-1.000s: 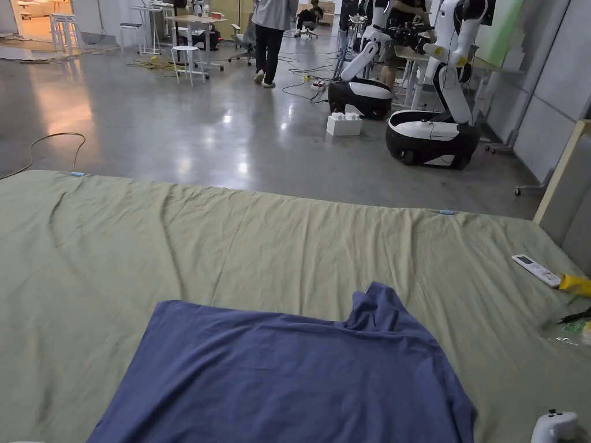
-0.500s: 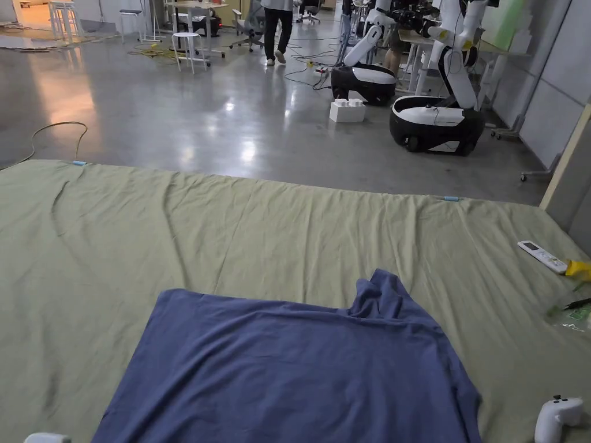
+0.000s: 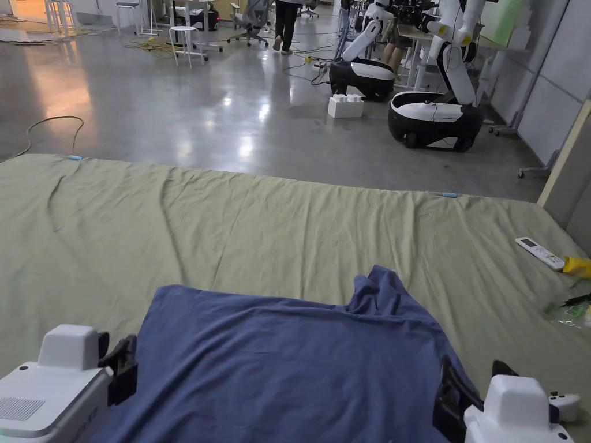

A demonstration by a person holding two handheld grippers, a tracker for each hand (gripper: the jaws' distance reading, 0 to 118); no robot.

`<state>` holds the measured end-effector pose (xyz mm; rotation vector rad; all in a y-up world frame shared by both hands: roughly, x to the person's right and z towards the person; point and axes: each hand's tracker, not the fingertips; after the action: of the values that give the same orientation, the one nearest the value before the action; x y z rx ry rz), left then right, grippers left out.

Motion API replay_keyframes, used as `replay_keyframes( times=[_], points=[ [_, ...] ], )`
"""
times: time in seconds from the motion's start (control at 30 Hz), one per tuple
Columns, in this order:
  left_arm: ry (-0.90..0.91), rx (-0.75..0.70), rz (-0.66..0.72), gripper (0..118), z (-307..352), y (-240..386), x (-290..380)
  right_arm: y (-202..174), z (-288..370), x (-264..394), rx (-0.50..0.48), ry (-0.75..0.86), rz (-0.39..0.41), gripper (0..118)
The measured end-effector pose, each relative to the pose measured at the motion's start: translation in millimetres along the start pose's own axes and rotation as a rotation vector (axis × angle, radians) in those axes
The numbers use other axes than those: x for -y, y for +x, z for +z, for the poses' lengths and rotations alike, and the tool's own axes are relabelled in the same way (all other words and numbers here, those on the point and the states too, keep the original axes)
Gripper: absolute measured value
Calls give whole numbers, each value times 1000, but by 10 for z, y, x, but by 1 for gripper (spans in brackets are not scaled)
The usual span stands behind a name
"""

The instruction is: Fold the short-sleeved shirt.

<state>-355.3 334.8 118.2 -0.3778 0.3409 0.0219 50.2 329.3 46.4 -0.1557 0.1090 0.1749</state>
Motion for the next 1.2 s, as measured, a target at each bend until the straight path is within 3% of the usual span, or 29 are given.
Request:
replay_keyframes(
  times=[0.07,0.2,0.27,0.37,0.7,0.9,1.13,1.2],
  points=[
    [67,3,-2,20,58,82,-94,-58,-35,-57,1,25,-45,29],
    [164,23,41,5,135,141,-186,-126,-48,-152,-43,96,-74,4],
    [197,26,48,1,154,136,-193,-167,-36,-186,-35,121,-41,1],
    [233,26,65,0,219,127,-196,-210,-50,-175,-52,121,-53,0],
    [91,27,83,0,110,-45,-2,-240,-30,-139,-62,117,-35,0],
    [-243,18,64,0,-17,-291,338,-216,-29,-71,-75,85,-19,0],
    [-580,-3,167,1,-10,-621,846,-209,-100,77,-90,17,-13,0],
    [-638,-27,168,16,26,-662,938,-218,-123,127,-99,-13,-15,0]
  ],
)
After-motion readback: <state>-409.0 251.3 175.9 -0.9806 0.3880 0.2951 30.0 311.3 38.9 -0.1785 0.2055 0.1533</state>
